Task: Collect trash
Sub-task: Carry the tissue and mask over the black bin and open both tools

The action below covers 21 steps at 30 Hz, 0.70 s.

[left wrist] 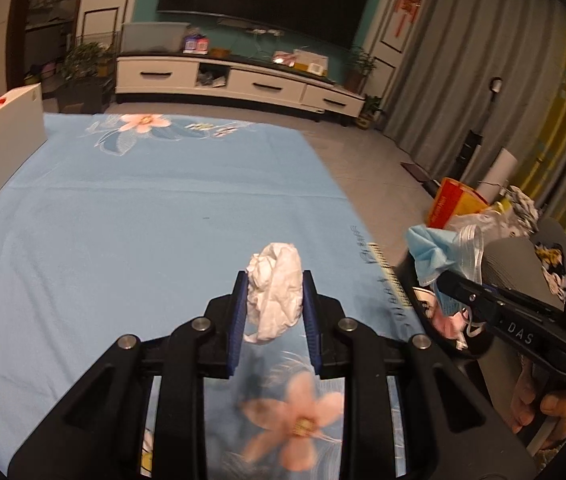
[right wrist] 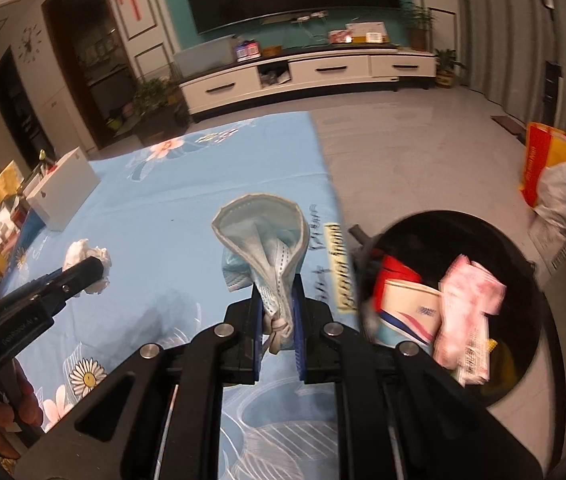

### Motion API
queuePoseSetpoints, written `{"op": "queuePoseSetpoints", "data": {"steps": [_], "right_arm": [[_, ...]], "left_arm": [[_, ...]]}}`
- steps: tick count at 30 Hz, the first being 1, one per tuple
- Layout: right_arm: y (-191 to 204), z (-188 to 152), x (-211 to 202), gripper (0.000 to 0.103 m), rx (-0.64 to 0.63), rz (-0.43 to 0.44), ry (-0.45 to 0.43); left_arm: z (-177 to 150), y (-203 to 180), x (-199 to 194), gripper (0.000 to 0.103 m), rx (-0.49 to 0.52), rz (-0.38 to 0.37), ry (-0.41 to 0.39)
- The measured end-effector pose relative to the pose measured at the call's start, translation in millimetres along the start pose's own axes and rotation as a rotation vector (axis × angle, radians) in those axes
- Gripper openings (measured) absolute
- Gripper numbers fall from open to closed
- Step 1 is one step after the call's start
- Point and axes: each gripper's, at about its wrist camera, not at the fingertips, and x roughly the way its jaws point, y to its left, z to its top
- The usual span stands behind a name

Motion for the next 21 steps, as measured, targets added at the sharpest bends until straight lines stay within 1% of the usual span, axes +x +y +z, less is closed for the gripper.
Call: {"op": "queuePoseSetpoints", "data": {"steps": [6, 10, 14, 21], "right_arm": [[-30, -10, -29, 0.014, 0.048, -0.032, -0.039], [-53, -17, -40, 0.014, 0.091, -0.051, -0.053], [-76, -23, -46, 0.014, 0.132, -0.076, -0.058], [-108, -33, -46, 0.014, 0.193, -0.126, -0.055]], "left_arm": [[-6, -49, -8, 0.027, 0.071, -0.048, 0.000], [-8, -79, -3, 0.027, 0.120, -0.077, 0.014], [-9, -107, 8, 0.027, 0.163, -0.101, 0.031], [-11, -147, 40, 0.027, 0.217, -0.175, 0.089]]}}
